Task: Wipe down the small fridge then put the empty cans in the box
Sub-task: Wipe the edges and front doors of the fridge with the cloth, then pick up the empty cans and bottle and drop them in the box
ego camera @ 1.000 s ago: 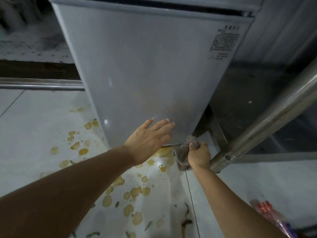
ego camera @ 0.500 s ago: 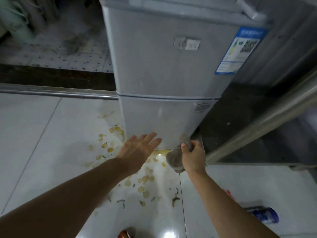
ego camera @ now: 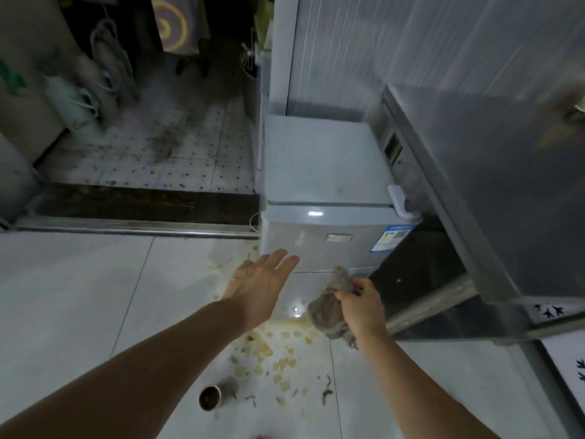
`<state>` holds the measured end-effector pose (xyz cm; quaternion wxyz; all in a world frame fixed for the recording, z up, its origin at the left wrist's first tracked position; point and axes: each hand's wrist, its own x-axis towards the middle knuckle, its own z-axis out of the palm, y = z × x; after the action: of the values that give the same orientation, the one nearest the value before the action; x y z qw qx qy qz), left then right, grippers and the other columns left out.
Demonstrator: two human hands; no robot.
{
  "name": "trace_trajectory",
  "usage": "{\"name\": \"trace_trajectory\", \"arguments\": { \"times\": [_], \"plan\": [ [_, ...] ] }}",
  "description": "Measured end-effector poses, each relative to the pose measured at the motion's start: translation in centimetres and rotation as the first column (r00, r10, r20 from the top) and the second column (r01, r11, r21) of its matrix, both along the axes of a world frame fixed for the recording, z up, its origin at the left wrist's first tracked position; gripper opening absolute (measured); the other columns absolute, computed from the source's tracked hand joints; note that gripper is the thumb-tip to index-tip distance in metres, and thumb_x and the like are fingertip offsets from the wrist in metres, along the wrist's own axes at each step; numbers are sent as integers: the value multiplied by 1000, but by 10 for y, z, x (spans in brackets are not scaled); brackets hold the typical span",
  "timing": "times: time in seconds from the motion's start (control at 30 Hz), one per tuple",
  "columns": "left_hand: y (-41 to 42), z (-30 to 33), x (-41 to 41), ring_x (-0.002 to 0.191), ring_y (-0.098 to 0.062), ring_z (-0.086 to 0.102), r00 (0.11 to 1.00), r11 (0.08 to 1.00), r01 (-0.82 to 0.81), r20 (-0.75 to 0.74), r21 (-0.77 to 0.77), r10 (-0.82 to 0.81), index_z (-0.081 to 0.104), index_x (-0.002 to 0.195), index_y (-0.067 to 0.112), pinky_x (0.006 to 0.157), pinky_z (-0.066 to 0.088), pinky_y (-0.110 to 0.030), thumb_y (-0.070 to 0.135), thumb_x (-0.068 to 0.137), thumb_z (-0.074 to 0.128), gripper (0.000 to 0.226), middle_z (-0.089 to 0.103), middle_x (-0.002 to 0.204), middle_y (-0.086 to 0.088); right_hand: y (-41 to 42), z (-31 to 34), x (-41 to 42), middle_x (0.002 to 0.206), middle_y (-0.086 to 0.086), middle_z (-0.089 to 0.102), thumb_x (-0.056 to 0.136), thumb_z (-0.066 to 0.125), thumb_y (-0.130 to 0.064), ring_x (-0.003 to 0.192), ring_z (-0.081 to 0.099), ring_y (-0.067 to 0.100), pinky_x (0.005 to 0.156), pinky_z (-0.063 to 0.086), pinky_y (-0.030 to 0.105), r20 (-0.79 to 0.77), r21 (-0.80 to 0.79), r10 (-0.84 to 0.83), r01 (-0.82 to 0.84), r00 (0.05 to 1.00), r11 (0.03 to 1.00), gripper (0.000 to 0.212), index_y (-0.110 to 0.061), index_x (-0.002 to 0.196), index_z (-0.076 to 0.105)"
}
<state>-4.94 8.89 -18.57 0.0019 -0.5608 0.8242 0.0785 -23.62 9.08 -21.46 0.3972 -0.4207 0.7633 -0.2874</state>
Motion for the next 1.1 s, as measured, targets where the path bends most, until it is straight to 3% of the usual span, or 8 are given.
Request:
{"name": "trace_trajectory", "arguments": {
  "times": [0.13,0.27,0.47,0.53,0.63,0.73,0.93,1.1],
  "plan": [
    [-16,43,18,139,-23,30,998,999,-31,-55,-16,30,11,149,24,108,33,-35,12,88,57,78,13,157,-2,-15,43,17,103,5,61,93,55,-26,85,57,15,57,41,19,45,-69,-12,15,999,998,28,-14,118,53],
    [-32,69,28,135,-22,37,992,998,-56,-115,-41,51,15,147,25,104,38,-36,17,87,61,76,19,155,0,-40,74,29,108,5,61,90,60,-23,90,59,16,69,48,19,86,-178,-26,41,996,983,30,-13,118,53],
    [-57,79,38,123,-19,45,977,990,-137,-171,-40,128,23,142,27,96,45,-36,19,84,63,70,34,144,2,-108,99,42,123,8,56,91,59,-23,112,56,22,95,44,27,-86,-341,58,-84,995,936,39,-12,128,52],
    [-64,78,38,122,-19,46,972,985,-169,-169,-29,162,23,142,26,97,44,-36,19,85,63,70,34,143,2,-130,101,46,126,11,52,92,57,-25,115,54,26,102,45,37,-110,-361,68,-104,992,927,40,-13,130,50],
    [-73,73,36,123,-19,45,966,978,-206,-167,-30,198,22,143,25,99,43,-37,21,85,62,70,34,144,3,-157,97,53,136,15,46,95,51,-26,124,47,29,107,37,35,-150,-305,132,-173,980,937,47,-11,139,40],
    [-79,67,31,127,-19,42,958,969,-245,-157,-22,239,21,144,25,101,40,-37,21,86,62,71,30,147,3,-169,88,55,151,11,30,97,46,-21,137,33,26,108,28,28,-118,-120,289,-302,950,946,60,-12,149,18],
    [-74,61,23,131,-19,39,936,946,-324,-141,14,323,21,145,25,103,37,-37,24,87,63,72,30,148,3,-152,83,50,145,9,36,85,63,-16,133,37,25,112,29,31,-233,-184,345,-389,909,903,65,-10,143,32],
    [-49,66,21,130,-19,40,912,932,-361,-191,45,363,24,144,24,104,36,-38,20,87,61,68,35,145,1,-115,88,48,148,8,29,84,67,-22,137,23,27,115,21,34,-319,-196,403,-475,858,858,69,-11,142,32]
  ]
}}
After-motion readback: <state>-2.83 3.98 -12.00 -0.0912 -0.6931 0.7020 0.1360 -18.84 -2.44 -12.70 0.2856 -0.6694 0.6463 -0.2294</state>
